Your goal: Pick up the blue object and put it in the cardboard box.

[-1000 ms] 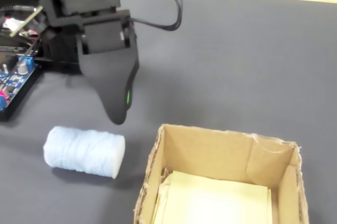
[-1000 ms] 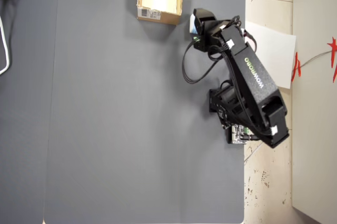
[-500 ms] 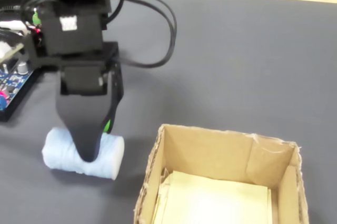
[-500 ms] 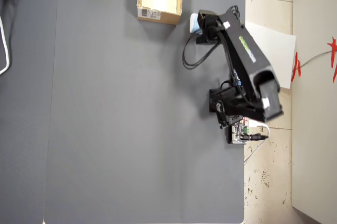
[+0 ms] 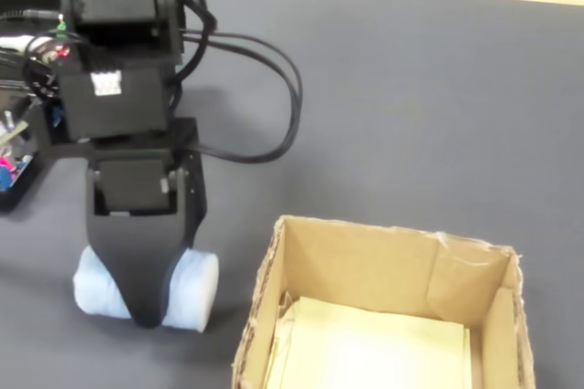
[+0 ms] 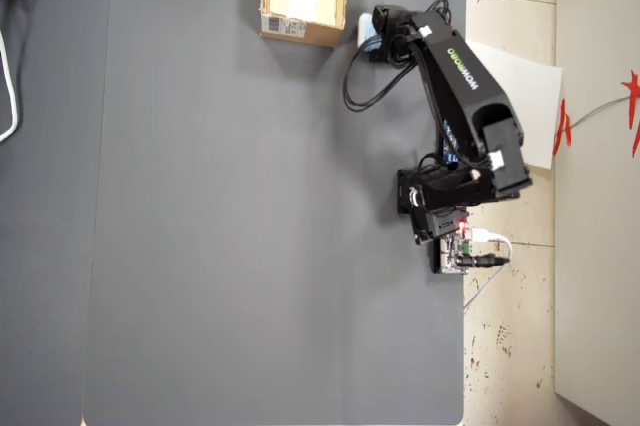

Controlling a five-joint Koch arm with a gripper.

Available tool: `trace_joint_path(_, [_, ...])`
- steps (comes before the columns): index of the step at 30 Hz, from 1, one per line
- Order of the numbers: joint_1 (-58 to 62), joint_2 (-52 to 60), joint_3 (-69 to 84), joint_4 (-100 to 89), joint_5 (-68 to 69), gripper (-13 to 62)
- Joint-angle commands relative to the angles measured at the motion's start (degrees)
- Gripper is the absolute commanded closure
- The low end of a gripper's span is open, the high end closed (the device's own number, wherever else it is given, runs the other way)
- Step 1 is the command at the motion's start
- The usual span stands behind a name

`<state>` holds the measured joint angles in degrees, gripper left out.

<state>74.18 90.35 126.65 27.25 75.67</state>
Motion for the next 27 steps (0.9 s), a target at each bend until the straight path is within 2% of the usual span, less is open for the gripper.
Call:
trace_joint_path(1, [0.7, 0.2, 0.2, -8.8, 3.5, 38.1])
trace_joint_path(6, [0.3, 3.1, 4.3, -21.6, 8.9, 38.1])
trace_joint_path(19, [-5.4, 20.0, 6.9, -24.2, 10.7, 38.1])
trace_joint_path(27, [-11.9, 23.7, 6.5, -34.0, 13.6, 38.0])
